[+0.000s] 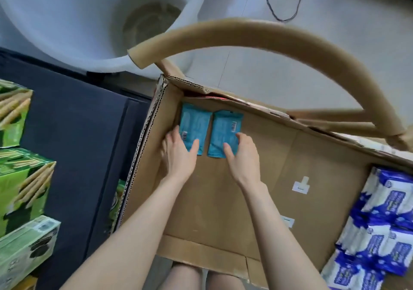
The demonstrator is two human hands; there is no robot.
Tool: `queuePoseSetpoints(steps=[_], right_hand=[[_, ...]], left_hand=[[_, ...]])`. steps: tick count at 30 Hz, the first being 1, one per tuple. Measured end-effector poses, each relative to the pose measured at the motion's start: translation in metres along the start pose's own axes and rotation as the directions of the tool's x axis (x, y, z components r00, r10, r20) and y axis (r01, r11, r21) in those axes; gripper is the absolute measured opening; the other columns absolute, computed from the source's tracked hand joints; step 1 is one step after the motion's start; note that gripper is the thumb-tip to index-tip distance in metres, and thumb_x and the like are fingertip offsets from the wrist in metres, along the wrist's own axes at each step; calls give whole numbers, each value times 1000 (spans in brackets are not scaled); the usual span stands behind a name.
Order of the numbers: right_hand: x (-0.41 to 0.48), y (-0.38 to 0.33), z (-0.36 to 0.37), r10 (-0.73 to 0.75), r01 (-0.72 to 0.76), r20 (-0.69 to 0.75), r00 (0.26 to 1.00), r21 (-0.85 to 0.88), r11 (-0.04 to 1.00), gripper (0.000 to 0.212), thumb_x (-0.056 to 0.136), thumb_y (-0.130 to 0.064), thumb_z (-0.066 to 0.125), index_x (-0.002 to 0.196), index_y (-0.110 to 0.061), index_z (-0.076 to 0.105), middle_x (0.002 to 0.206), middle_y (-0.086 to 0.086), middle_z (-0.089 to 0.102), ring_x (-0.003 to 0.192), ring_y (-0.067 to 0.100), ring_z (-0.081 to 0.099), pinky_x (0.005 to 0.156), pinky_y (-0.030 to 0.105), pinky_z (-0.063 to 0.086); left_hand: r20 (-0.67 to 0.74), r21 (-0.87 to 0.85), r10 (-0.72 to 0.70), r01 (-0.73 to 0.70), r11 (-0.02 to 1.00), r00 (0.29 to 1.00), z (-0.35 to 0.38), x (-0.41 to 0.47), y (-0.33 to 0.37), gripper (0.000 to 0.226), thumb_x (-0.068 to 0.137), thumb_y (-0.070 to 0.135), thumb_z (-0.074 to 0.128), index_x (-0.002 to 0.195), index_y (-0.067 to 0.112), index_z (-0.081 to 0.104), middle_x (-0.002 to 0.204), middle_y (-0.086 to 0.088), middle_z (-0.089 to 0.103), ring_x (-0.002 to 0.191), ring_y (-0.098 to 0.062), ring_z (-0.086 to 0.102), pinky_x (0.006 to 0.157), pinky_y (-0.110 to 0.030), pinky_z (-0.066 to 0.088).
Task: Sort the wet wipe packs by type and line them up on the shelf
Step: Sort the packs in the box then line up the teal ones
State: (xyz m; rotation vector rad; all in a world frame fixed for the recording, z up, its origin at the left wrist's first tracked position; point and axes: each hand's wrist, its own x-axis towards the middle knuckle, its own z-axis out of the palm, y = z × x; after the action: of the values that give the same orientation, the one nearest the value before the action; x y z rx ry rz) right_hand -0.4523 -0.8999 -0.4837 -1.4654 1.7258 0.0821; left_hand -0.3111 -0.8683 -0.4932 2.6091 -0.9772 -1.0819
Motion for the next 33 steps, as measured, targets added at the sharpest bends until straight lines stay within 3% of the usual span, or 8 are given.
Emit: queuePoseSetpoints(steps=[8,13,20,22,25,29,31,33], right_hand=[[43,19,47,139,-116,-175,975,132,984,66,79,-35,73,128,-1,43,124,14,45,115,29,44,101,36,36],[58,25,53,203,-165,-214,956,182,969,57,70,-35,80,106,-4,50,111,13,49,105,30,47,94,38,37],[42,20,45,269,-213,-57,962,460,862,51,73,-21,79,112,-14,46,95,-3,62,86,14,61,78,24,45],[27,19,39,218,-164,-58,974,484,860,33,76,-18,76,102,-16,56,85,-11,62,75,2,59,71,17,43],[-5,14,27,191,-139,-29,981,579,803,4,85,-21,66,86,-17,64,78,-9,66,69,5,60,67,24,47],[-67,4,1,173,-187,95,980,717,671,14,94,-27,55,88,-19,65,84,-6,65,76,8,57,69,29,45],[-103,-1,-19,123,-199,156,980,737,646,19,97,-31,50,96,-19,64,91,-2,64,81,10,58,70,35,49],[-137,-6,-39,74,-178,172,982,734,656,22,100,-33,43,100,-21,62,92,-5,62,79,4,57,67,26,50]], left_hand=[[-171,-33,-27,22,999,985,50,25,-19,63,78,33,73,128,4,49,124,-17,49,117,-33,40,97,-36,29],[-71,-166,-78,65,984,994,50,45,-23,55,72,31,79,115,7,54,116,-10,53,108,-27,51,91,-35,41],[37,-289,-56,65,955,998,39,41,-20,40,75,26,76,105,10,55,106,-5,65,97,-23,60,87,-40,51],[57,-368,-40,58,928,998,33,22,-12,30,80,20,71,104,10,55,100,-2,66,93,-21,62,83,-39,52],[118,-485,27,34,874,993,14,-19,-4,14,89,16,62,100,12,55,93,3,65,86,-13,63,76,-32,53],[185,-623,105,34,782,977,-26,-87,1,15,100,22,43,105,13,54,94,5,64,79,1,61,67,-15,48],[234,-667,111,76,741,966,-44,-123,-1,23,102,27,37,105,11,53,96,-1,65,83,-6,62,71,-24,50],[263,-713,128,103,693,956,-61,-156,-6,25,102,28,35,103,10,52,99,-4,66,90,-15,64,76,-33,52]])
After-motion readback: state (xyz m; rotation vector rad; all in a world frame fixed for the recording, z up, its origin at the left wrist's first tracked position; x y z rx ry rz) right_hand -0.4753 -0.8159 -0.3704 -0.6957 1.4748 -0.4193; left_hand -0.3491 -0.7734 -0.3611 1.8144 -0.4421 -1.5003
